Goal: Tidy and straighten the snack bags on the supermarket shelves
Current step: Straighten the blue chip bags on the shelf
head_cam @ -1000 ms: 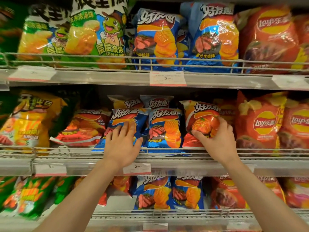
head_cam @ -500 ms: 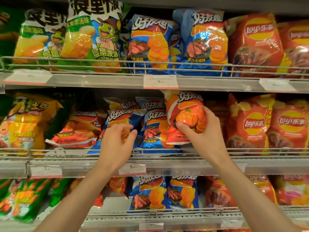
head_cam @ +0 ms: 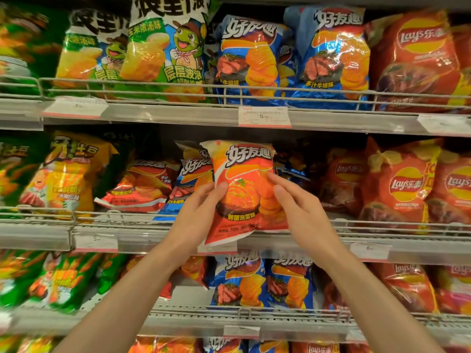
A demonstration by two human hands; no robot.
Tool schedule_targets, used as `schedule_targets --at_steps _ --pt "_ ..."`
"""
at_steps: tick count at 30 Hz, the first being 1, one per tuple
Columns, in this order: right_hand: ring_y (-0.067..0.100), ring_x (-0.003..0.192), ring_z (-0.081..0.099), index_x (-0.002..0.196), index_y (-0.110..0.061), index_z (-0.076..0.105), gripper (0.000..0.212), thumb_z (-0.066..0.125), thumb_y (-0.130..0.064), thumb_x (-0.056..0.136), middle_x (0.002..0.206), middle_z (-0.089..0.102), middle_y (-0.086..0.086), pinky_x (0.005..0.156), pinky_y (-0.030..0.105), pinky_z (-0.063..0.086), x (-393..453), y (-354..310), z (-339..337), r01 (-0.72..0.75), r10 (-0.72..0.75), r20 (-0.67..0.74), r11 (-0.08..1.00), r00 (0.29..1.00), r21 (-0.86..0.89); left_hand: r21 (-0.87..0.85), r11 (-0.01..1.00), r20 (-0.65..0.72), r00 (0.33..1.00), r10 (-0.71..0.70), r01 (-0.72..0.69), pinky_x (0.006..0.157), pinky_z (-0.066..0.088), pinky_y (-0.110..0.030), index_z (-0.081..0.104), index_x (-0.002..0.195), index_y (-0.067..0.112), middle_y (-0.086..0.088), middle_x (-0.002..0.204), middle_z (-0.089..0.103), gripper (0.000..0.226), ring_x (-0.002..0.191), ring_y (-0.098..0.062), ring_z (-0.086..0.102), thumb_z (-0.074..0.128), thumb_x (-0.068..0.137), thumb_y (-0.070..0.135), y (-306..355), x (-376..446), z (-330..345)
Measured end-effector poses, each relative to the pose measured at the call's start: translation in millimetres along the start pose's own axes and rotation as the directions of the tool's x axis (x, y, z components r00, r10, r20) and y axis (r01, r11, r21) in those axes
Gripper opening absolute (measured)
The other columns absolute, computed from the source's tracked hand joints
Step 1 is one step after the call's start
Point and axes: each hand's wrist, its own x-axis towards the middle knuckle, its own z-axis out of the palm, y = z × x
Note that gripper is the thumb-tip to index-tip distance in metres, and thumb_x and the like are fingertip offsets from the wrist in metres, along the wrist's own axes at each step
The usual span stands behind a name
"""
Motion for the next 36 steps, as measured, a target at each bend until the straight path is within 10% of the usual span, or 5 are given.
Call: schedule_targets --at_steps 8,15,19,24,36 --pt "-0.009 0.105 0.064 0.114 -0.045 0.068 0.026 0.048 -0.029 0.108 0.110 0.071 -0.024 0.082 0.011 0.051 13.3 -1.7 55.4 0.087 -0.093 0.115 0.995 0.989 0.058 -0.018 0.998 -0.212 0.975 0.061 -0.066 0.083 0.059 -0.027 0.062 0.128 0.034 0.011 0.114 0.075 0.072 0.098 -0.006 0.074 0.077 0.065 0.066 -16.3 -15.8 -59.9" --pt "0.027 0.119 0.060 0.137 -0.012 0.060 0.050 0.051 -0.048 0.103 0.126 0.069 0.006 0.096 0.042 0.051 47.8 8.5 95.1 0.106 -0.086 0.064 0.724 0.994 -0.682 0.033 0.997 -0.344 0.936 0.080 -0.074 0.088 0.058 -0.032 0.063 0.130 0.036 0.013 0.112 0.076 0.070 0.101 -0.008 0.073 0.073 0.068 0.067 -24.3 -22.0 -109.1" --pt "0.038 0.108 0.064 0.123 -0.008 0.063 0.061 0.043 -0.062 0.101 0.109 0.072 0.018 0.081 0.043 0.054 62.1 11.0 117.7 0.041 0.058 0.097 0.616 0.994 -0.787 0.033 0.995 -0.361 0.927 0.104 -0.099 0.066 0.057 -0.014 0.064 0.126 0.037 0.017 0.105 0.077 0.061 0.091 0.000 0.074 0.075 0.072 0.064 -27.5 -17.8 -128.4" --pt "0.030 0.085 0.063 0.092 -0.017 0.066 0.044 0.059 -0.060 0.094 0.076 0.064 0.002 0.067 0.039 0.049 73.7 14.7 127.1 0.006 0.121 0.138 0.731 0.983 -0.683 0.069 0.992 -0.394 0.911 0.122 -0.103 0.079 0.059 -0.027 0.059 0.134 0.035 0.013 0.115 0.074 0.081 0.096 -0.003 0.074 0.077 0.066 0.076 -31.8 -11.8 -144.7" --pt "0.010 0.099 0.066 0.123 -0.023 0.070 0.036 0.070 -0.044 0.094 0.111 0.074 -0.006 0.087 0.032 0.049 64.9 21.8 64.2 0.029 -0.048 -0.123 0.988 0.991 -0.154 0.091 0.989 -0.413 0.899 0.147 -0.120 0.063 0.056 -0.014 0.057 0.136 0.029 0.010 0.114 0.072 0.073 0.090 -0.004 0.075 0.073 0.075 0.066 -26.8 6.2 -126.1"
